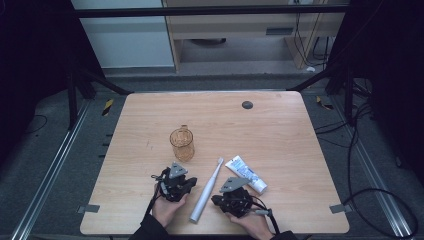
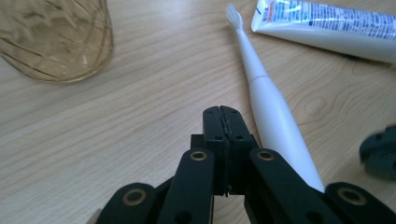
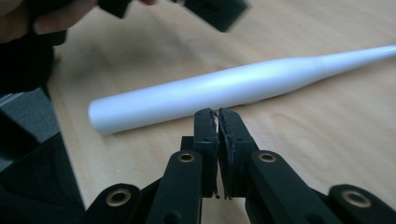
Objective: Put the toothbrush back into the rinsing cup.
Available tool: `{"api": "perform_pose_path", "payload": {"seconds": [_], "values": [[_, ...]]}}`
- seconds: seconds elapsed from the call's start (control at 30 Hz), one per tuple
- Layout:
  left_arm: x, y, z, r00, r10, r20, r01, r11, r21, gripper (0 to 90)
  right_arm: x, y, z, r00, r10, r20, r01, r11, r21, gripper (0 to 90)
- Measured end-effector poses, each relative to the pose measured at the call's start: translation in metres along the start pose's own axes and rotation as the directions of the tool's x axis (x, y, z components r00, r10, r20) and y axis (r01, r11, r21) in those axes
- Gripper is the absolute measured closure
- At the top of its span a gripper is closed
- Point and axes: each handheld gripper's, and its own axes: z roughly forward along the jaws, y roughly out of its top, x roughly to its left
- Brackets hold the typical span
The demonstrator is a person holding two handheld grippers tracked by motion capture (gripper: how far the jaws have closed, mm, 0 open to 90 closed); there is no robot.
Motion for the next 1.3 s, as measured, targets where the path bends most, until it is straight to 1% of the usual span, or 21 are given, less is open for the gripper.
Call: {"api": "perform_pose_path", "payload": {"seconds": [0.1, 0.17, 0.27, 0.37, 0.4, 0.43, 0.47, 0.53, 0.57, 0.6, 0.63, 0.7, 0.77, 0.8, 0.9, 0.97, 1.03, 1.07, 1.17, 1.2, 1.3], "values": [[0.007, 0.002, -0.010, 0.9999, -0.002, -0.012, 0.002, 0.9997, -0.023, 89.6, -0.014, -0.001, -0.014, 0.9981, 0.033, 0.052, -0.031, 0.999, -0.035, 84.8], [0.011, 0.003, -0.016, 0.9998, -0.008, -0.018, 0.007, 0.9994, -0.035, 89.5, -0.025, -0.001, -0.024, 0.9940, 0.057, 0.094, -0.051, 0.997, -0.065, 83.6], [0.016, 0.004, -0.023, 0.9996, -0.019, -0.023, 0.018, 0.9985, -0.051, 89.4, -0.042, -0.004, -0.040, 0.9833, 0.089, 0.158, -0.073, 0.992, -0.104, 81.3], [0.021, 0.004, -0.031, 0.9994, -0.027, -0.024, 0.025, 0.9977, -0.062, 89.3, -0.059, -0.008, -0.054, 0.9666, 0.125, 0.224, -0.096, 0.986, -0.136, 78.3], [0.021, 0.004, -0.031, 0.9994, -0.027, -0.024, 0.025, 0.9977, -0.062, 89.2, -0.059, -0.008, -0.054, 0.9666, 0.125, 0.224, -0.096, 0.986, -0.136, 78.3], [0.023, 0.005, -0.034, 0.9994, -0.026, -0.024, 0.025, 0.9976, -0.065, 89.2, -0.064, -0.009, -0.059, 0.9605, 0.139, 0.241, -0.106, 0.984, -0.145, 77.2], [0.025, 0.006, -0.037, 0.9993, -0.025, -0.029, 0.023, 0.9973, -0.070, 88.9, -0.076, -0.013, -0.069, 0.9460, 0.166, 0.279, -0.124, 0.979, -0.164, 74.6], [0.026, 0.006, -0.038, 0.9993, -0.027, -0.027, 0.025, 0.9973, -0.069, 87.9, -0.084, -0.017, -0.076, 0.9339, 0.184, 0.307, -0.134, 0.975, -0.175, 72.0], [0.027, 0.006, -0.039, 0.9992, -0.028, -0.028, 0.026, 0.9973, -0.069, 87.9, -0.084, -0.017, -0.076, 0.9339, 0.184, 0.307, -0.134, 0.975, -0.175, 72.0], [0.027, 0.007, -0.040, 0.9994, -0.021, -0.028, 0.019, 0.9979, -0.062, 86.9, -0.089, -0.019, -0.081, 0.9254, 0.196, 0.325, -0.141, 0.973, -0.184, 70.8], [0.027, 0.007, -0.041, 0.9994, -0.019, -0.028, 0.017, 0.9980, -0.060, 84.6, -0.099, -0.023, -0.089, 0.9082, 0.218, 0.357, -0.154, 0.968, -0.198, 69.1], [0.026, 0.009, -0.042, 0.9997, -0.002, -0.025, 0.000, 0.9989, -0.048, 82.0, -0.108, -0.027, -0.096, 0.8898, 0.242, 0.387, -0.170, 0.963, -0.211, 64.9], [0.025, 0.009, -0.043, 0.9997, 0.007, -0.024, -0.008, 0.9990, -0.044, 79.0, -0.116, -0.031, -0.103, 0.8748, 0.268, 0.403, -0.190, 0.956, -0.223, 61.7], [0.022, 0.010, -0.044, 0.9991, 0.028, -0.032, -0.029, 0.9988, -0.039, 77.2, -0.120, -0.033, -0.106, 0.8658, 0.277, 0.417, -0.195, 0.954, -0.228, 59.8], [0.020, 0.011, -0.045, 0.9983, 0.044, -0.038, -0.045, 0.9986, -0.028, 70.1, -0.128, -0.038, -0.111, 0.8400, 0.288, 0.459, -0.205, 0.953, -0.223, 54.6], [0.015, 0.014, -0.044, 0.9972, 0.068, -0.033, -0.068, 0.9976, -0.012, 63.9, -0.133, -0.042, -0.113, 0.8252, 0.292, 0.484, -0.212, 0.953, -0.215, 51.6], [0.013, 0.014, -0.044, 0.9967, 0.076, -0.029, -0.076, 0.9971, -0.008, 59.4, -0.137, -0.044, -0.114, 0.8148, 0.299, 0.497, -0.221, 0.952, -0.210, 48.7], [0.008, 0.016, -0.042, 0.9960, 0.087, -0.018, -0.087, 0.9961, 0.014, 56.5, -0.139, -0.045, -0.115, 0.8098, 0.304, 0.502, -0.226, 0.951, -0.211, 47.7], [0.003, 0.018, -0.040, 0.9939, 0.110, -0.010, -0.110, 0.9933, 0.035, 50.3, -0.143, -0.047, -0.118, 0.7962, 0.315, 0.516, -0.238, 0.948, -0.212, 44.8], [-0.002, 0.020, -0.037, 0.9924, 0.123, -0.004, -0.123, 0.9914, 0.045, 49.5, -0.144, -0.047, -0.118, 0.7935, 0.317, 0.519, -0.240, 0.947, -0.211, 44.1], [-0.007, 0.024, -0.032, 0.9899, 0.142, 0.008, -0.142, 0.9873, 0.071, 45.4, -0.147, -0.049, -0.119, 0.7844, 0.311, 0.537, -0.240, 0.950, -0.199, 42.5]]}}
